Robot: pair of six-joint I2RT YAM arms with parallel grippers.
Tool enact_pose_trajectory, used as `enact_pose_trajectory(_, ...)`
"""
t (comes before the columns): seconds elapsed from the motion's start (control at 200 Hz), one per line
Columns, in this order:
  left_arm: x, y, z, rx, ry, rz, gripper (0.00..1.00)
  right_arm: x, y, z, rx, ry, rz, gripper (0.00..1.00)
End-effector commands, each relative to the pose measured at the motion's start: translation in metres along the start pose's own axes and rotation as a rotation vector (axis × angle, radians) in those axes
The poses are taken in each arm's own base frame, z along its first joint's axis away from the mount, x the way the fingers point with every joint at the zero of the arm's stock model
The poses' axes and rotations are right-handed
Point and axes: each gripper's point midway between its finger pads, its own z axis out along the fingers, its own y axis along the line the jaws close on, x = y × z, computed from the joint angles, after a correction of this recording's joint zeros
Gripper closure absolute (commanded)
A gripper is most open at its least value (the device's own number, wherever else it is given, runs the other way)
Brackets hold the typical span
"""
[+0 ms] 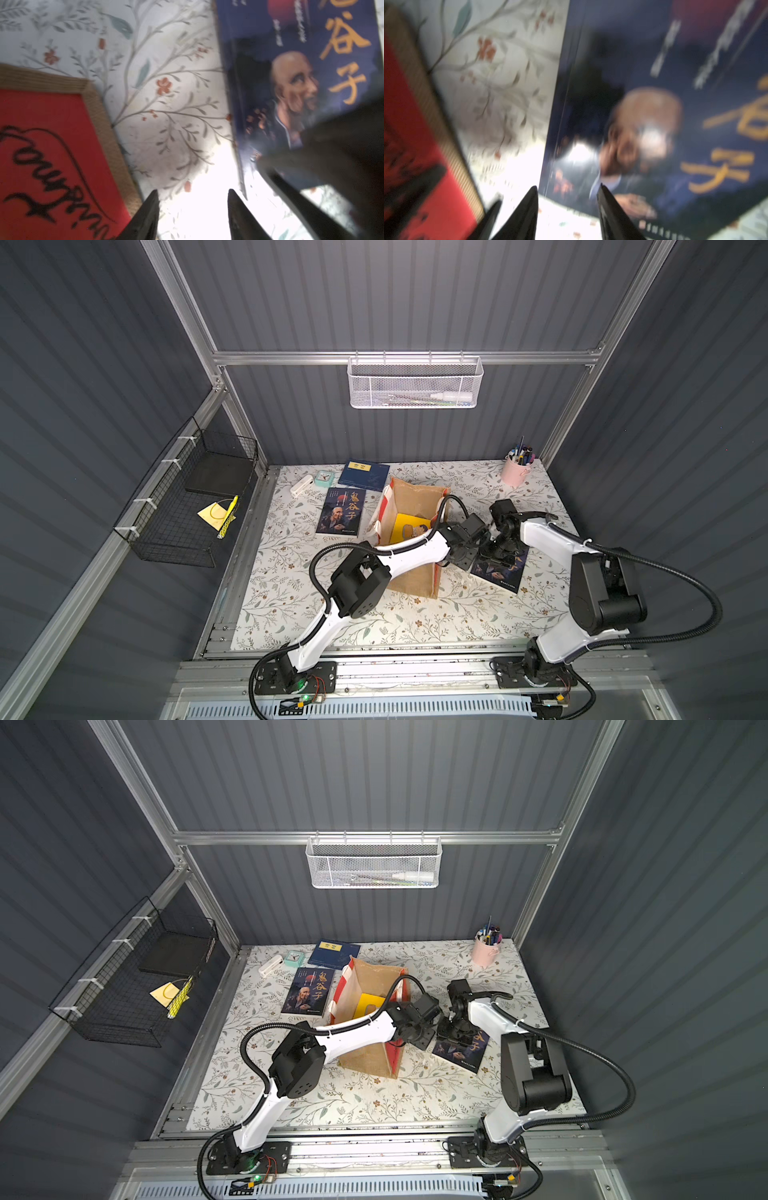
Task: Put the books into the canvas bag
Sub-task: Move the book to the center of the board, then pick up the book from the center of the board.
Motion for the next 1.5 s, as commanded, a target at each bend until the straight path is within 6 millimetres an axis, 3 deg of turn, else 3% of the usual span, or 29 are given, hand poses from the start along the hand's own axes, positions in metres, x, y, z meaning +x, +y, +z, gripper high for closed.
enact_pose_trajectory(0.0,-0.013,0.023,-0.017,-0.041,-0.053,-0.09,0.43,0.007,-0.006,-0.022,-0.058,0.009,0.048,0.49)
enact_pose_trajectory(0.15,-0.015,0.021,-0.023,-0.018,-0.066,-0.117,0.39,-0.004,-0.034,-0.038,-0.092,-0.057,0.139,0.39)
enact_pose_trajectory(0.305,-0.024,-0.003,-0.017,0.109,-0.08,-0.141,0.4,-0.009,-0.066,-0.044,-0.093,-0.112,0.236,0.28)
enact_pose_trajectory(0.405,-0.032,-0.013,-0.005,0.135,-0.051,-0.134,0.36,-0.009,-0.084,-0.041,-0.111,-0.157,0.307,0.26)
enact_pose_trajectory(0.55,-0.044,-0.018,0.012,0.134,-0.046,-0.14,0.33,-0.009,-0.095,-0.031,-0.176,-0.164,0.373,0.24)
enact_pose_trajectory(0.765,-0.053,-0.015,0.043,0.223,-0.041,-0.252,0.32,-0.011,-0.095,-0.003,-0.211,-0.093,0.384,0.24)
enact_pose_trajectory(0.951,-0.051,-0.015,0.069,0.296,-0.023,-0.328,0.32,-0.019,-0.089,0.009,-0.262,-0.067,0.393,0.26)
enact_pose_trajectory(1.201,-0.044,-0.035,0.091,0.434,0.022,-0.408,0.33,-0.018,-0.086,0.02,-0.272,-0.036,0.389,0.34)
enact_pose_trajectory(1.336,-0.044,-0.058,0.085,0.597,0.056,-0.451,0.34,-0.015,-0.082,0.026,-0.275,-0.015,0.381,0.36)
enact_pose_trajectory(1.496,-0.058,-0.088,0.046,0.828,0.058,-0.447,0.35,-0.013,-0.078,0.028,-0.292,0.001,0.376,0.36)
